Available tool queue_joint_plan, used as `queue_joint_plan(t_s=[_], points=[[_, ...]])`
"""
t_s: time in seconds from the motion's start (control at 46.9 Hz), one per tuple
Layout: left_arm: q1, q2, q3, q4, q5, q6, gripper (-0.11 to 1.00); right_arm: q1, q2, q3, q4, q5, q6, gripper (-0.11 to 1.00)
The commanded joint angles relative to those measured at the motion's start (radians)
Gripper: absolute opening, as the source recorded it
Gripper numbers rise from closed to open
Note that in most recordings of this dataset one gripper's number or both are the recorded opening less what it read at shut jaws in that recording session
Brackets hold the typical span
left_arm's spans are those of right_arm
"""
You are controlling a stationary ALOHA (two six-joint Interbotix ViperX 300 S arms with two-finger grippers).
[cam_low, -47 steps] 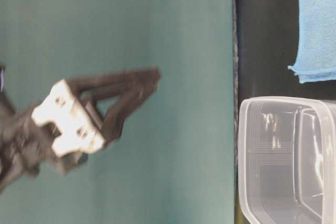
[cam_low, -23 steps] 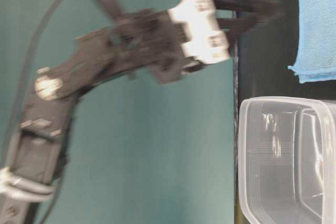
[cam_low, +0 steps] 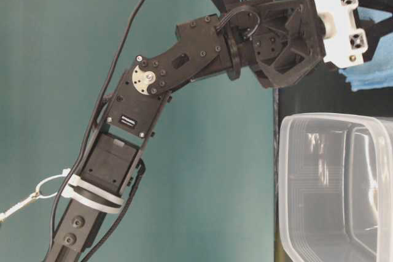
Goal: Place the blue towel into the container with the left arm.
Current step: 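Pinch the blue towel's left edge with the left gripper and lift, then carry the towel left over the container and lower it inside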
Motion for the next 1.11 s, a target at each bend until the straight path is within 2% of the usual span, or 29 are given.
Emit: queue_joint_plan(t_s=[0.0,0.064,0.149,0.277,0.362,0.575,0.767,0.959,1.086], points=[[-0.008,0.003,-0.006,0.003,-0.006,-0.003,0.84,0.0,0.006,-0.008,0.003,-0.011,-0.002,0.78],[-0.011,0.002,-0.005,0.003,-0.005,-0.002,0.78,0.0,0.006,-0.008,0.003,-0.011,-0.002,0.78],[-0.018,-0.003,-0.006,0.003,-0.005,0.003,0.58,0.002,0.006,-0.006,0.003,-0.011,-0.002,0.78],[-0.021,-0.015,-0.018,0.003,-0.003,0.003,0.21,0.0,0.006,-0.006,0.003,-0.009,-0.002,0.78],[-0.02,-0.035,-0.029,0.003,0.006,0.003,0.05,0.002,0.006,-0.006,0.003,-0.009,-0.002,0.78],[-0.017,-0.144,-0.071,0.003,0.086,0.003,0.05,0.002,0.006,-0.006,0.003,-0.011,-0.002,0.78],[-0.014,-0.308,-0.051,0.003,0.198,0.002,0.06,0.0,0.005,-0.008,0.003,-0.012,-0.002,0.78],[0.006,-0.482,0.044,0.003,0.29,0.002,0.05,0.0,0.005,-0.006,0.003,-0.012,-0.002,0.78],[0.018,-0.577,0.167,0.003,0.322,0.0,0.05,0.002,0.005,-0.006,0.003,-0.014,-0.002,0.78]])
